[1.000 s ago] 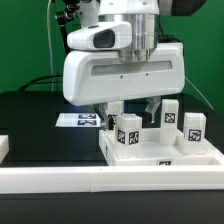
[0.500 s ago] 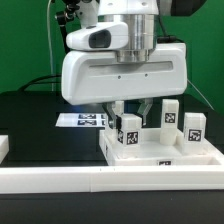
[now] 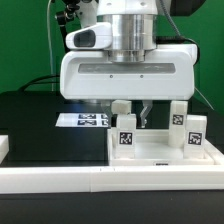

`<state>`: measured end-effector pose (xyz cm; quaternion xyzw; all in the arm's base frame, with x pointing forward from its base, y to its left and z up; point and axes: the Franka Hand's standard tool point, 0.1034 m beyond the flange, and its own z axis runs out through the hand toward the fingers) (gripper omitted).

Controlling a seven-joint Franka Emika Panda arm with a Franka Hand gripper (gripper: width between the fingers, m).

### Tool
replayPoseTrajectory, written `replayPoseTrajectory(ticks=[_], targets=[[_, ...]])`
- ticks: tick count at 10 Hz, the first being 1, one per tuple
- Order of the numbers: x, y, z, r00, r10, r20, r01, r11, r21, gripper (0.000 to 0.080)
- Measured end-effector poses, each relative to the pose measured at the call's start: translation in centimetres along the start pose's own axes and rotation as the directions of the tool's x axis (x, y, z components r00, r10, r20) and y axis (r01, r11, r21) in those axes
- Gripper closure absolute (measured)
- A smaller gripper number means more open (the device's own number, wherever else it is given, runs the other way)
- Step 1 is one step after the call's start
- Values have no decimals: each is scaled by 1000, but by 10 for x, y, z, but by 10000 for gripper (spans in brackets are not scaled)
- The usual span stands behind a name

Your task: Assemble square table

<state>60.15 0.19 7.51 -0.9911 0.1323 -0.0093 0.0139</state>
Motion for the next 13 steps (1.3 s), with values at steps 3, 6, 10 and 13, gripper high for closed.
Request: replayPoseTrajectory(ticks=[3, 6, 10, 13], targets=[[3, 9, 0, 964, 265, -8, -265, 964, -10, 509], [2, 10, 0, 944, 330, -7, -330, 944, -12, 416], [-2, -5, -24, 948, 319, 17, -319, 948, 2, 156], [-4, -13, -38, 945, 327, 27, -327, 945, 11, 150]])
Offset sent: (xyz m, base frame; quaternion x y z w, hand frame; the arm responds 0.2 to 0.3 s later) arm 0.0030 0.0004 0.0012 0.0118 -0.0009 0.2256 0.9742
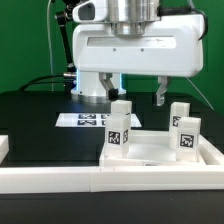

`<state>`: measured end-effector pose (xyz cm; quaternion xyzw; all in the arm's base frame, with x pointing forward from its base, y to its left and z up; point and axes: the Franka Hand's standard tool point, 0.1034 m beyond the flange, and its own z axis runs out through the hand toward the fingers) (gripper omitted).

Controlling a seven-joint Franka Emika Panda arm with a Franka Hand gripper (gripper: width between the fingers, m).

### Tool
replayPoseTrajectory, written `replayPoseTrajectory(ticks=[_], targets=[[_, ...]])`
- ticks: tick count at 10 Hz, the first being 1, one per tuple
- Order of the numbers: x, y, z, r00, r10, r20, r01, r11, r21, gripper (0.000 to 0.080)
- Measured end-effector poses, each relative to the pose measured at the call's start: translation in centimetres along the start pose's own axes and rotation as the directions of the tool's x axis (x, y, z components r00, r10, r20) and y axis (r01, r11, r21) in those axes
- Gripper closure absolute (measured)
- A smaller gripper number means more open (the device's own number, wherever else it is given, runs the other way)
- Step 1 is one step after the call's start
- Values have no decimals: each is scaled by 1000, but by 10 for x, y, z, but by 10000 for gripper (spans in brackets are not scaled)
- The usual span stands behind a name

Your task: Assemble square table

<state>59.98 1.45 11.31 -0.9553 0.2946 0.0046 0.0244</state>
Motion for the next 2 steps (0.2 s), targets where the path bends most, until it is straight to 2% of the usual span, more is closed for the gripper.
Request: replayPoseTrajectory(ticks=[2], targets=[[0, 0, 1, 1000, 0, 1, 0, 1000, -2, 150]])
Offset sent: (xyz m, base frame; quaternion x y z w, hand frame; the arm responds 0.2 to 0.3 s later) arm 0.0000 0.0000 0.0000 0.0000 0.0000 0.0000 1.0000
